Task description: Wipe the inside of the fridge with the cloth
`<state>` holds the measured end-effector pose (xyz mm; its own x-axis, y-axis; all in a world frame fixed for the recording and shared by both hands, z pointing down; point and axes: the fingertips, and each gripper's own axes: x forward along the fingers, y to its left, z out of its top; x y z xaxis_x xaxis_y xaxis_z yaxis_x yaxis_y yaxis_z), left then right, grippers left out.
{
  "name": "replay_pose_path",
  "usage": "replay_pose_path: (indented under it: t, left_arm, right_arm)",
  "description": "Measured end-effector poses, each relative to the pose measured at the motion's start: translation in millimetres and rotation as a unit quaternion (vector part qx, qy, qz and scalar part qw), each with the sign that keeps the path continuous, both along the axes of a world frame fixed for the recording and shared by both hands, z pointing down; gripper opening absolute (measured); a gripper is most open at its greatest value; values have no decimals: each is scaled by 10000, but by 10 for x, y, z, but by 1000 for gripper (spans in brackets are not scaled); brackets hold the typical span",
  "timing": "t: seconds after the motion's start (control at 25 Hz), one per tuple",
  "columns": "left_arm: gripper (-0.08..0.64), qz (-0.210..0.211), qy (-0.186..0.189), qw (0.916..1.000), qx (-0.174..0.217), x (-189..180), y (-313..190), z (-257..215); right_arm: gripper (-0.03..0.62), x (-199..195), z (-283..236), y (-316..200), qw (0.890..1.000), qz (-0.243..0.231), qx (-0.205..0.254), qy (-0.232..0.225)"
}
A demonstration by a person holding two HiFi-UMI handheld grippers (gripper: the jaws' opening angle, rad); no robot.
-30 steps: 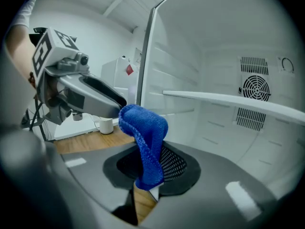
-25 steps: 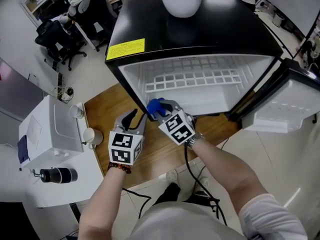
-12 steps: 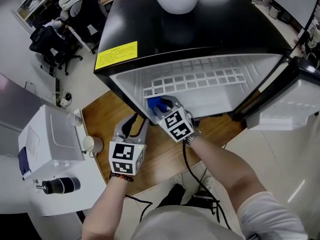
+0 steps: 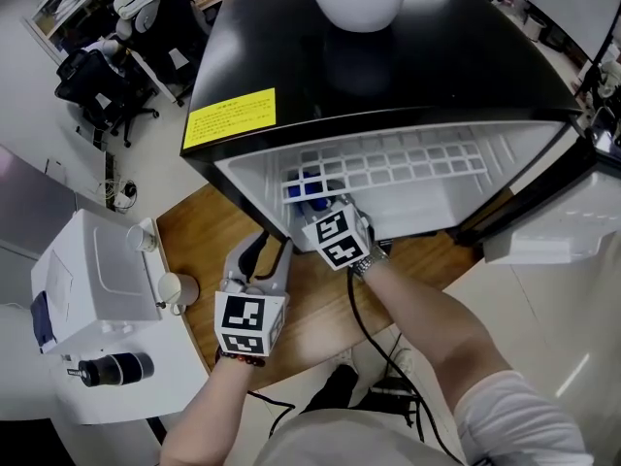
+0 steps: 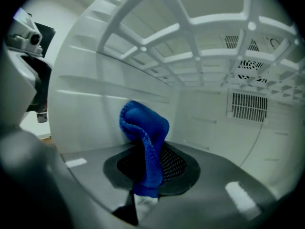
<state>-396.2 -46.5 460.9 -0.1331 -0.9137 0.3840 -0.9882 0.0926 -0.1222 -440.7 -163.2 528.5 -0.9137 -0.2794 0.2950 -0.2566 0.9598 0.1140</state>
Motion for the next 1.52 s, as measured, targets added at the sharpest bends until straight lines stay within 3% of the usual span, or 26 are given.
replay_pose_path:
  t: [0.76,1.52]
  left_arm:
    - [155,-28,-122,9997,190,-3,-33,-13]
    - [155,-169,-128,9994,288,-13,-62,-31]
  right_arm:
    - [70,-318,69,-492,9980,599,110,-183]
    - [71,-378,102,-718,9962,778,369,-113]
